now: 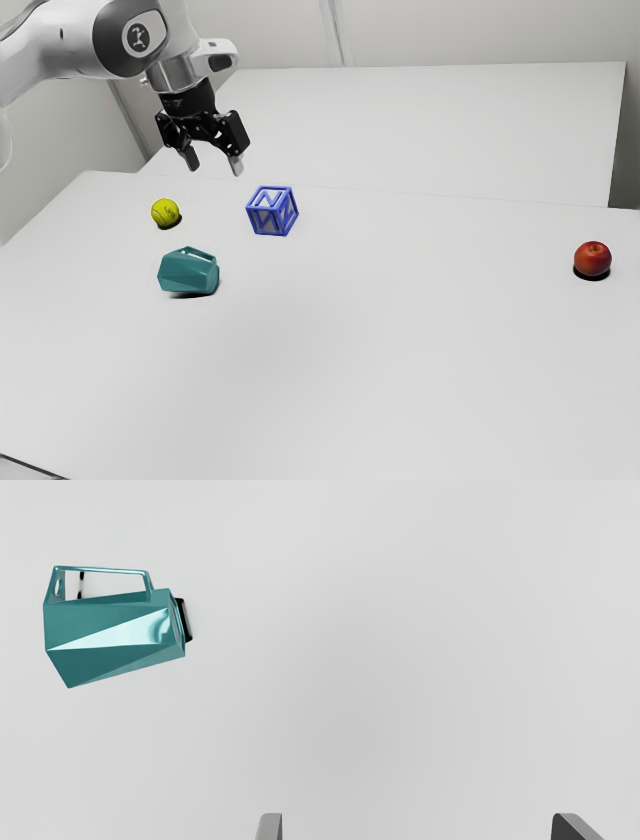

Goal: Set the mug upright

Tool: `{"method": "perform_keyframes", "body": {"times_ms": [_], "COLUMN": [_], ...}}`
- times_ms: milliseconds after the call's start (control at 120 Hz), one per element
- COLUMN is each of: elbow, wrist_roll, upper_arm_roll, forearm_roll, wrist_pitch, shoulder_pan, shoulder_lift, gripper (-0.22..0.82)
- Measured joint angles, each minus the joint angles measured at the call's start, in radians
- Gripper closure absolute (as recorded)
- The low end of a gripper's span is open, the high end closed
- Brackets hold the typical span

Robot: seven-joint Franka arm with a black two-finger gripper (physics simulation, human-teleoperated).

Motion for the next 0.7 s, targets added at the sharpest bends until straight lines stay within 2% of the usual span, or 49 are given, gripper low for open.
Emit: {"method": "perform_keyframes", "body": {"times_ms": [517,700], "elbow": [0.005,0.050], "wrist_roll": [0.001,0.010], "upper_arm_roll": [0.001,0.000], "forearm_roll": [-0.005,-0.007], "wrist_pitch": [-0.002,-0.010], "shoulder_pan": [0.013,0.088], "shoulder_lift": [0.020,0.062], "gripper": [0.02,0.02]}}
